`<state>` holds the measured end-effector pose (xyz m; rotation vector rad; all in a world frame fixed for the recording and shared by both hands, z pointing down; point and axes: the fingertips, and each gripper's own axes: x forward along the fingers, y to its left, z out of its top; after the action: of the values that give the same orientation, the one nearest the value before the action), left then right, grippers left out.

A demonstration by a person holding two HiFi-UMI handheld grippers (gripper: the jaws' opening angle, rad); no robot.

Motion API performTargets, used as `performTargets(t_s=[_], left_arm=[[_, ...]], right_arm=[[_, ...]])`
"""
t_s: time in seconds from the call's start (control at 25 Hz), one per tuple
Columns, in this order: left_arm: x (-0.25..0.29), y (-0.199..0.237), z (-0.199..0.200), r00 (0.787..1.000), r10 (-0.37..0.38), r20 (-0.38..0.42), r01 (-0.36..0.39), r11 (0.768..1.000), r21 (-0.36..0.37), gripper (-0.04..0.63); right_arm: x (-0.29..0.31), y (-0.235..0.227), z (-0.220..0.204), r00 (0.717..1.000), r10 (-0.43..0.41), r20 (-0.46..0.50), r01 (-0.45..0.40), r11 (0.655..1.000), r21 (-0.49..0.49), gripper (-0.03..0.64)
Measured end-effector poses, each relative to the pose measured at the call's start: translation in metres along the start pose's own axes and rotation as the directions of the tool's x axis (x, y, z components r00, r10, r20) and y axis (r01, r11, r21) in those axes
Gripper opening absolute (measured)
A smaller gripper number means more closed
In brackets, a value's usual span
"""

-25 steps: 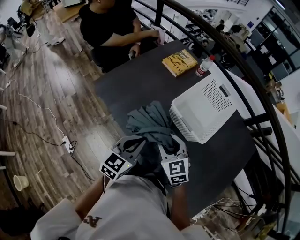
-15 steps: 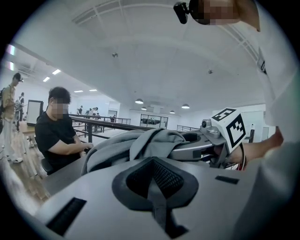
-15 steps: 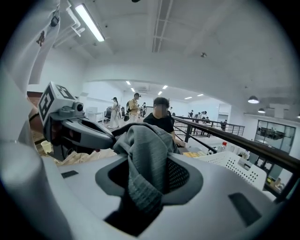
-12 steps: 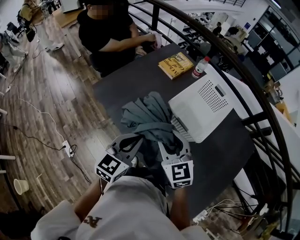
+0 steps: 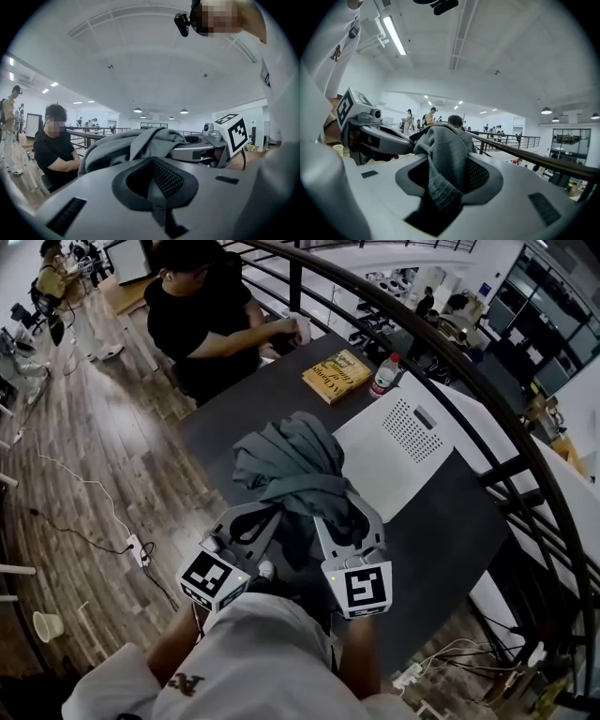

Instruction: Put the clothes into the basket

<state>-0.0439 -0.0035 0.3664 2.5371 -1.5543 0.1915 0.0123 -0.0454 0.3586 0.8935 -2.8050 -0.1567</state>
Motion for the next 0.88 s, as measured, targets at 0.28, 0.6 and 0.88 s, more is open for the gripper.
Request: performTargets(t_s=[0.28, 0.6, 0.88], left_arm=[[0.016, -0.018, 0.027, 0.999, -0.041, 0.034, 0.04, 0.999, 0.037, -0.008], [0.045, -0.033, 0.049, 0.984, -0.167, 0.064, 0.163, 0.985, 0.06, -0.008], [0.079, -0.034, 0.062, 0.948, -0.314, 0.057, 0.31, 0.948, 0.068, -0.008]], right_arm=[[-0.019, -0.024, 0.03, 0.995, -0.06, 0.076, 0.059, 0.998, 0.011, 0.173], [-0.037, -0.058, 0.043, 0.979, -0.177, 0.099, 0.175, 0.984, 0.034, 0.172], [-0.042, -0.091, 0.048, 0.945, -0.322, 0.062, 0.319, 0.946, 0.049, 0.172]])
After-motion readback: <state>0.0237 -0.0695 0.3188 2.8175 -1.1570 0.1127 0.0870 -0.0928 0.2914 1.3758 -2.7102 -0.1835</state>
